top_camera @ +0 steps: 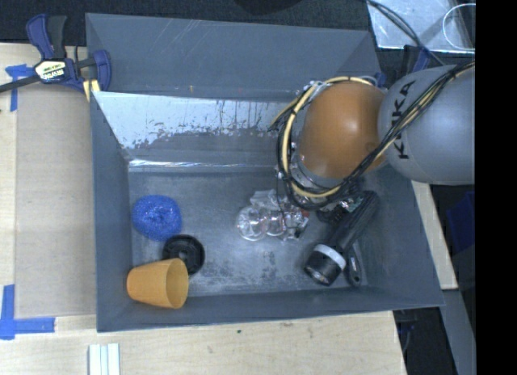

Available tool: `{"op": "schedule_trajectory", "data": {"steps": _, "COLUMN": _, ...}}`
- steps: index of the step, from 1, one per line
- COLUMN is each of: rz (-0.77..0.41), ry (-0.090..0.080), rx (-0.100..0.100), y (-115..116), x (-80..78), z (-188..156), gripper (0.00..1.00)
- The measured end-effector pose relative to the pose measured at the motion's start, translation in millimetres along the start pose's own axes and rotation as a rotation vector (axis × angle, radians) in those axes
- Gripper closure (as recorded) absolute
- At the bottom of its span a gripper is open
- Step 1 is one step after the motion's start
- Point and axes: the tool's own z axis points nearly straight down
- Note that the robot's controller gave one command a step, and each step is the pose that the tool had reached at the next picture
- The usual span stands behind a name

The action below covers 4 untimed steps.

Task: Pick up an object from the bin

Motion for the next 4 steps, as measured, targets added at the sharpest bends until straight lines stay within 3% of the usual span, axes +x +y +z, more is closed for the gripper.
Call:
{"op": "schedule_trajectory", "data": {"steps": 2, "rz": 0.001, "ry": 0.001, "rx": -0.002, "y": 0.7, "x": 0.6, "z": -2.5, "gripper": 1.0}}
{"op": "schedule_trajectory", "data": {"steps": 3, "rz": 0.001, "ry": 0.008, "rx": -0.008, "y": 2.7, "x": 2.5, "z": -21.6, "gripper": 1.0}}
{"op": "schedule_trajectory", "data": {"steps": 4, "rz": 0.001, "ry": 0.001, "rx": -0.001, "y": 0.6, "x": 0.5, "z": -49.1, "gripper": 1.0}}
